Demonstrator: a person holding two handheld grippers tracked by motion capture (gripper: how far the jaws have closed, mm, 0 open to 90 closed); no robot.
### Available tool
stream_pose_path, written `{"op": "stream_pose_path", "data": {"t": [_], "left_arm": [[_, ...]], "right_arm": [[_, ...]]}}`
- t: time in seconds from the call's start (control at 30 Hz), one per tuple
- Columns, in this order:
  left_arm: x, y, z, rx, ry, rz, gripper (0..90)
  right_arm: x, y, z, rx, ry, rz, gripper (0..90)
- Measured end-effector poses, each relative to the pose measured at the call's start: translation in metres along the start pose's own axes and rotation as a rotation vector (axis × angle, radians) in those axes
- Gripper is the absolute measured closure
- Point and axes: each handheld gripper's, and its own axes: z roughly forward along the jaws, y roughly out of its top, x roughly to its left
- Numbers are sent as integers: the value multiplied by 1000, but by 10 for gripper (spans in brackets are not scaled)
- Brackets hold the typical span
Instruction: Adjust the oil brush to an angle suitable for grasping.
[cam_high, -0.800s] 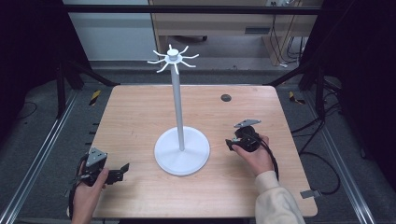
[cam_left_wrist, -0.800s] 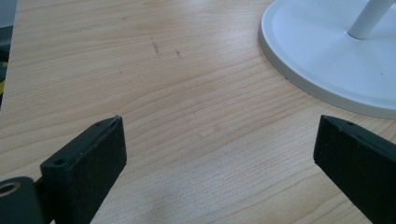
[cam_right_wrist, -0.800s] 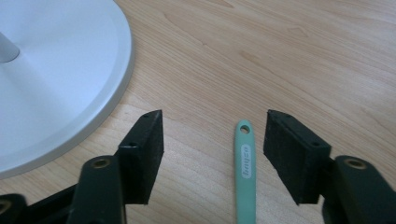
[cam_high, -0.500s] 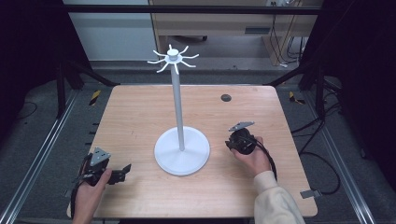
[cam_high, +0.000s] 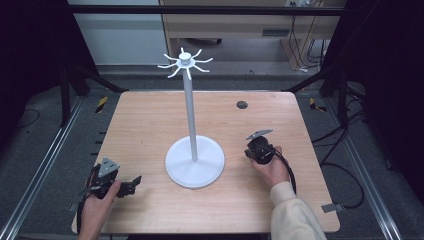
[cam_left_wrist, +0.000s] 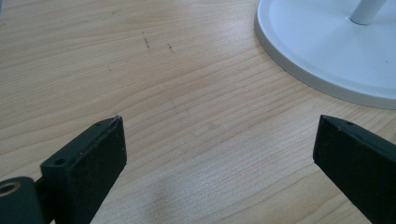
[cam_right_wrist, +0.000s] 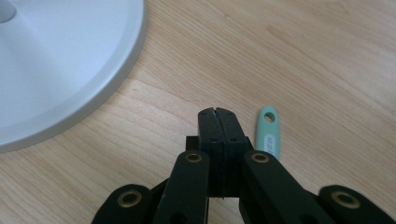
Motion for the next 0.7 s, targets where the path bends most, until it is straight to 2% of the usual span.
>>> {"op": "stream_pose_path", "data": {"t": [0.2,0.23,0.4,0.63,0.7], "left_arm": [[-1,0,0,3,-4,8,24],[-1,0,0,0,-5,8,24],[-2,0,0,-1,-10,10,24],[-2,0,0,2,-11,12,25],[-2,1,0,0,-11,13,26]], "right_arm": [[-5,-3,6,47,-45,6,900],[-5,-3,6,51,-44,18,900],[-7,-4,7,58,-48,10,900],[-8,-4,9,77,-45,27,900],[-9,-5,9,83,-42,44,900]]}}
